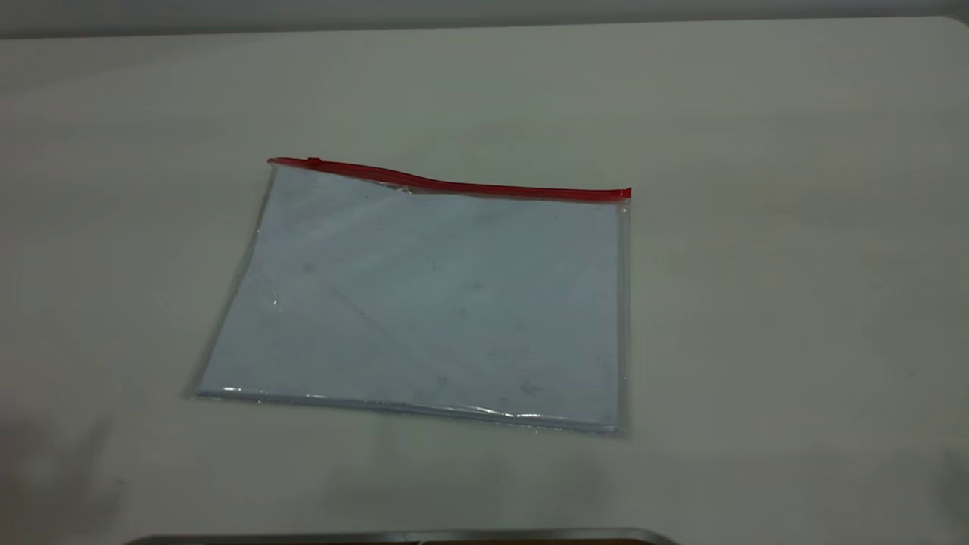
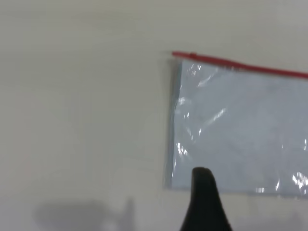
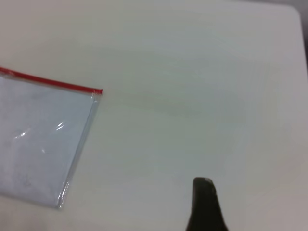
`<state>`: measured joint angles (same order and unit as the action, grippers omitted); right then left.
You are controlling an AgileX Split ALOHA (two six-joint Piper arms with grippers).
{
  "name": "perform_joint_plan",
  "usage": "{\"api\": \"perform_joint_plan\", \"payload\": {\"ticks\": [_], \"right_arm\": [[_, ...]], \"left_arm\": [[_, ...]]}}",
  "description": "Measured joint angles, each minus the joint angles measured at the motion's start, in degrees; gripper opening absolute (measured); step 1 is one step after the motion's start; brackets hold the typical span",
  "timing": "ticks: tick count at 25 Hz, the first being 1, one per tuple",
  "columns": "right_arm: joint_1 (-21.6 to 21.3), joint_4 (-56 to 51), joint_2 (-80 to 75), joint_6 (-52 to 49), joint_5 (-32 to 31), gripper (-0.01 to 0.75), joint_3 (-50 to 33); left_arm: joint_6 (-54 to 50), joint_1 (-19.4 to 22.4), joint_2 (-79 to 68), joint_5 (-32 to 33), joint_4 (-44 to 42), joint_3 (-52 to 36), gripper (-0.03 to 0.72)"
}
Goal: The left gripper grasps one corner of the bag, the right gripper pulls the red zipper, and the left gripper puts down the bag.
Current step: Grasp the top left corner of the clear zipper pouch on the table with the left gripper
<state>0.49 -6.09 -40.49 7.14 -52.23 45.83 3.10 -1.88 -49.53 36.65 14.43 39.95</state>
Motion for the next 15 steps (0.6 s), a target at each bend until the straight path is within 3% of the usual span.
{"api": "perform_joint_plan", "payload": {"ticks": [6,15], "right_arm": [[0.0,-0.7,-13.9,1.8,4.2,0.561,3.3],[0.0,-4.8,-29.6,11.7,14.3,0.561,3.6]], "left_arm": [[7.5,0.0,-22.4,-5.9,4.6,9.9,0.590],[20.8,0.0,-54.0,-2.5,12.9,28.6,0.590]]}}
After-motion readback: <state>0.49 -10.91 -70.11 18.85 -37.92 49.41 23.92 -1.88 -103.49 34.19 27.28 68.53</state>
